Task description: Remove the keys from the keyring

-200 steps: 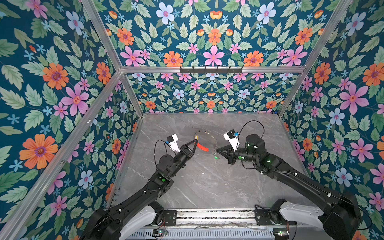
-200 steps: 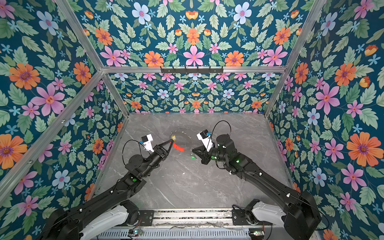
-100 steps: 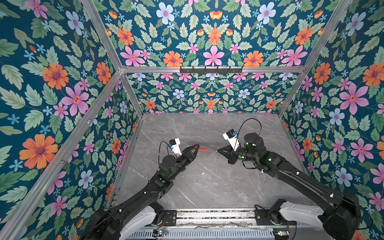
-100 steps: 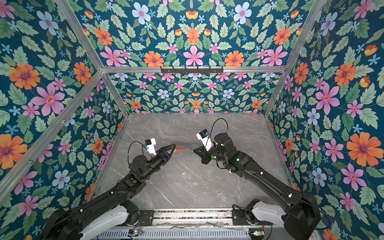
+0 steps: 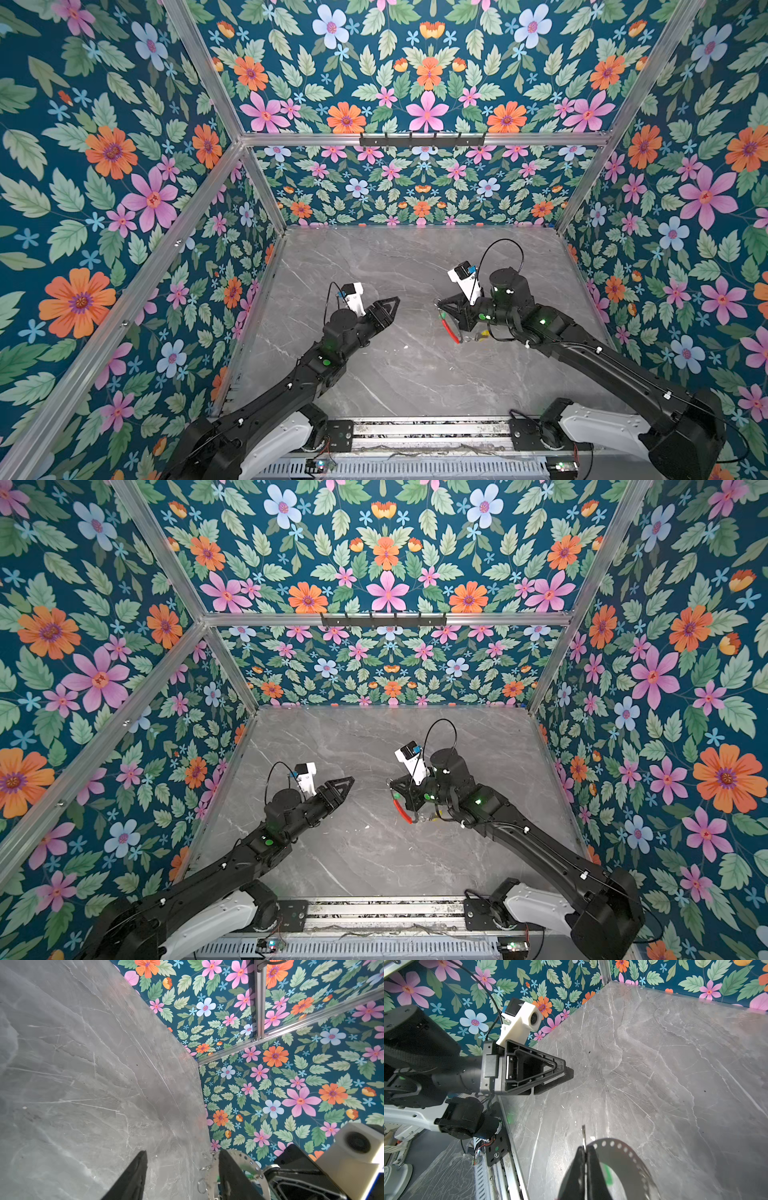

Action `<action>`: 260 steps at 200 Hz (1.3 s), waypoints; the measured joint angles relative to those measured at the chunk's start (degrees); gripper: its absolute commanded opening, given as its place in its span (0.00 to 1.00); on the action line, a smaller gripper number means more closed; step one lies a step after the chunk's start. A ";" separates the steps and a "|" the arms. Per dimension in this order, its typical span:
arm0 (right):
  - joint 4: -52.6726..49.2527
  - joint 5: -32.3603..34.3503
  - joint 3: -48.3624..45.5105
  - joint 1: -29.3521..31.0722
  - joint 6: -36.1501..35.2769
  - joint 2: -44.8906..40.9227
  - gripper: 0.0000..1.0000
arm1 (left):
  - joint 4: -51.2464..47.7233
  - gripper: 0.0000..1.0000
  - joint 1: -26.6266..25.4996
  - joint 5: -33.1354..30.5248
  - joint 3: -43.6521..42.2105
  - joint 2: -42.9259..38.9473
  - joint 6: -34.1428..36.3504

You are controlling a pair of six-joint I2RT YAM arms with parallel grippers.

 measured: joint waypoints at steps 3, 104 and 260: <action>-0.02 -0.02 -0.04 0.00 -0.09 -0.02 0.00 | -0.22 0.62 0.00 0.09 0.20 -0.04 0.48; 1.07 -13.31 0.02 -4.17 -3.21 -0.28 0.00 | -0.28 0.38 -0.02 18.47 11.13 2.14 21.62; 8.74 -30.18 3.91 -5.07 0.57 2.08 0.00 | 9.75 0.18 -0.74 38.82 12.94 4.48 26.23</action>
